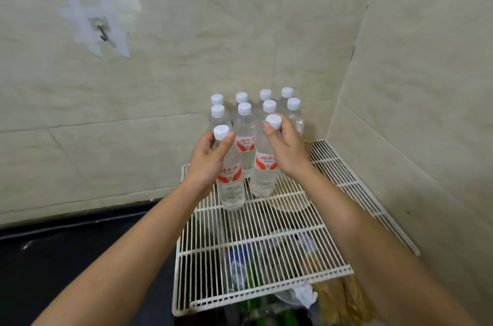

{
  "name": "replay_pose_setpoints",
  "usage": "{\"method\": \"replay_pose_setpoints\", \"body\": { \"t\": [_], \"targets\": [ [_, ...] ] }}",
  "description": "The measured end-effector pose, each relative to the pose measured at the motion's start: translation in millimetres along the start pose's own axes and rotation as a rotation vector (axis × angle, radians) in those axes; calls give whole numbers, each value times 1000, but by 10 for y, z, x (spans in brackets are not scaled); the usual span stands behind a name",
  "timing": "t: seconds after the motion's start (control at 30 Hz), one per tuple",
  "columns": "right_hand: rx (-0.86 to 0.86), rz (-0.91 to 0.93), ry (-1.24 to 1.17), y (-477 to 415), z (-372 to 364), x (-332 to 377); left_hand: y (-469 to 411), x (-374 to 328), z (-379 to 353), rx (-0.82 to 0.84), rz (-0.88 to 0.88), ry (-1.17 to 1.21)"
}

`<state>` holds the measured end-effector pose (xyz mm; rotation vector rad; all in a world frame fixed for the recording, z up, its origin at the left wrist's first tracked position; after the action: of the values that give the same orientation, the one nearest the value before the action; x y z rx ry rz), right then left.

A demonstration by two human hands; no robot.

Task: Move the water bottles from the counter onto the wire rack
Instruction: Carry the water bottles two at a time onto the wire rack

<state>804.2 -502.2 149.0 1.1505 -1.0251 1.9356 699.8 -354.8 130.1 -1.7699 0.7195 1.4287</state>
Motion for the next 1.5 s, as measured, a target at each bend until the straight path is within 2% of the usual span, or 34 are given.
{"method": "replay_pose_setpoints", "body": {
  "t": [0.13, 0.27, 0.37, 0.5, 0.7, 0.97, 1.1, 1.3, 1.4, 1.5],
  "targets": [
    [197, -15, 56, -145, -27, -177, -44, 25, -165, -31, -18, -70],
    [239, 26, 91, -175, 36, -258, -17, 18, -231, 5, -56, -267],
    [213, 33, 274, -178, 59, -291, -42, -67, -142, 13, -79, -423],
    [188, 18, 374, -148, 82, -245, -87, -110, -35, -31, -27, -425],
    [114, 33, 429, -128, 170, -113, -54, -131, -249, -41, -81, -478],
    [136, 2, 424, -296, 403, -190, -194, -140, -458, -78, -106, -406],
    [76, -73, 349, -241, 482, -360, -152, -48, -514, -2, -154, -515],
    [244, -351, 288, 147, 434, -814, 68, 408, -391, 56, 112, -539],
    [294, -367, 303, 228, 336, -1010, 135, 593, -417, 86, 217, -488],
    [257, -325, 274, 239, 275, -1020, 166, 679, -416, 88, 188, -520]
  ]
}}
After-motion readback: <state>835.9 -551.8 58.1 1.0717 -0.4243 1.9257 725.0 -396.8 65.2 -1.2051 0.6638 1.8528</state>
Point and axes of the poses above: each hand's wrist, its own y-axis away from the middle knuckle, its own z-axis out of the back of the hand, x = y × z, the point moved 2 cm from there along -y, towards the middle knuckle, and after that the axes turned 4 degrees about -z, right-handed, at the moved point
